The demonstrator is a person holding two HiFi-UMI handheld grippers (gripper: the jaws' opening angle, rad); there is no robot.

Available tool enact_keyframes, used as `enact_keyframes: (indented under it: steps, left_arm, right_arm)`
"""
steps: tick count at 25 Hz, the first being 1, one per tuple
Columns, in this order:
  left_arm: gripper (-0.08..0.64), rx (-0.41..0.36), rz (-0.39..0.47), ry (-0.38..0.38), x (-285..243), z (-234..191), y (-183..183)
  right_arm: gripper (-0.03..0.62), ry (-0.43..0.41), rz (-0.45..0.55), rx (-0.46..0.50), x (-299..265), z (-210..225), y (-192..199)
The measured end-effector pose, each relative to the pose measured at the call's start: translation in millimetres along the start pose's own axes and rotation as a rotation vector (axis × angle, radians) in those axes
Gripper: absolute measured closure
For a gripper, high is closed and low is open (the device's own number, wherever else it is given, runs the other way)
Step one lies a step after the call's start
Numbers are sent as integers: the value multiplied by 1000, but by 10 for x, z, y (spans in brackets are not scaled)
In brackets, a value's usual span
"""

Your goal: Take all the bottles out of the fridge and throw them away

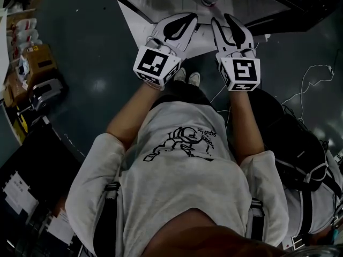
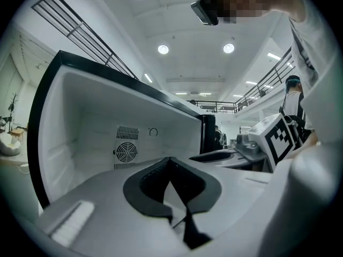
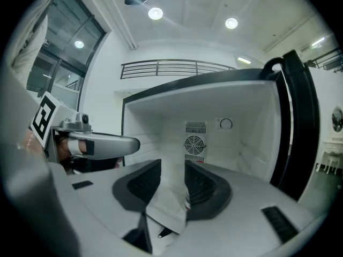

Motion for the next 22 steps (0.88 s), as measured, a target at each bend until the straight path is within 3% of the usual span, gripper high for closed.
enact_keyframes:
  steps: [22]
  left_arm:
    - [551,-1,-17,-42,-347,-341,286]
  right_arm:
    - [439,28,-24,63,-628,279,195]
Point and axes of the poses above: the fingertips, and each gripper's own axes: x backward along the fingers, z to its right, y out of its underside, the point moved 7 cm from there along x, backward along the fingers
